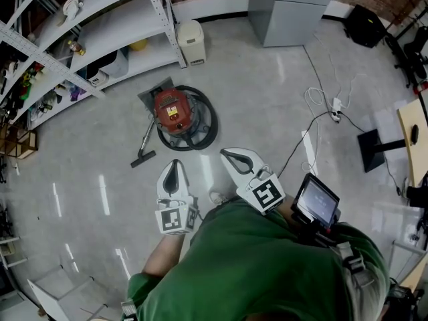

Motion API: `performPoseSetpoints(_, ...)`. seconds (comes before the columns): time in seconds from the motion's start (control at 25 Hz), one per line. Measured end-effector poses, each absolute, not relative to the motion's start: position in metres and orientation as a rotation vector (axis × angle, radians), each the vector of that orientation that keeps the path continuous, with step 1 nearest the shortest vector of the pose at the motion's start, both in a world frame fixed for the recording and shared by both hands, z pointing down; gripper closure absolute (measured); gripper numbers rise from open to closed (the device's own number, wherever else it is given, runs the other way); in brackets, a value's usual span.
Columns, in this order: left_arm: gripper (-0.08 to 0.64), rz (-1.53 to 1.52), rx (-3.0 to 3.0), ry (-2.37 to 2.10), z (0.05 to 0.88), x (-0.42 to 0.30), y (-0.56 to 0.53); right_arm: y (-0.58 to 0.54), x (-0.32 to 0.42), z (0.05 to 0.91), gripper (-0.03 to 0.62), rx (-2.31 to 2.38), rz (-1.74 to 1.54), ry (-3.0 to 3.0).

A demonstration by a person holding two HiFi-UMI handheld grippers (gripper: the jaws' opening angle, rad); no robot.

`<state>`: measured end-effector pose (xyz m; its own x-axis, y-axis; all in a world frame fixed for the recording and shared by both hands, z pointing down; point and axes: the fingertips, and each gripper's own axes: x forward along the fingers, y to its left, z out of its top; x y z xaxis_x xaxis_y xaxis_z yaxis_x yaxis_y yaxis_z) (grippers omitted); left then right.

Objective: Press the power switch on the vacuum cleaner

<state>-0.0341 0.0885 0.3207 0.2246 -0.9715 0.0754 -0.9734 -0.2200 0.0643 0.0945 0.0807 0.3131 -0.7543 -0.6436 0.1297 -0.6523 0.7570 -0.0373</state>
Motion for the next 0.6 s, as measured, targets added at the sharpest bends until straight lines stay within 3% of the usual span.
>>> performPoseSetpoints(0.6, 0.552, 0.050, 2.379, -1.891, 0.331, -0.031, 0.092, 0.076, 0.088, 0.317, 0.591, 1.020, 0.093, -2.850)
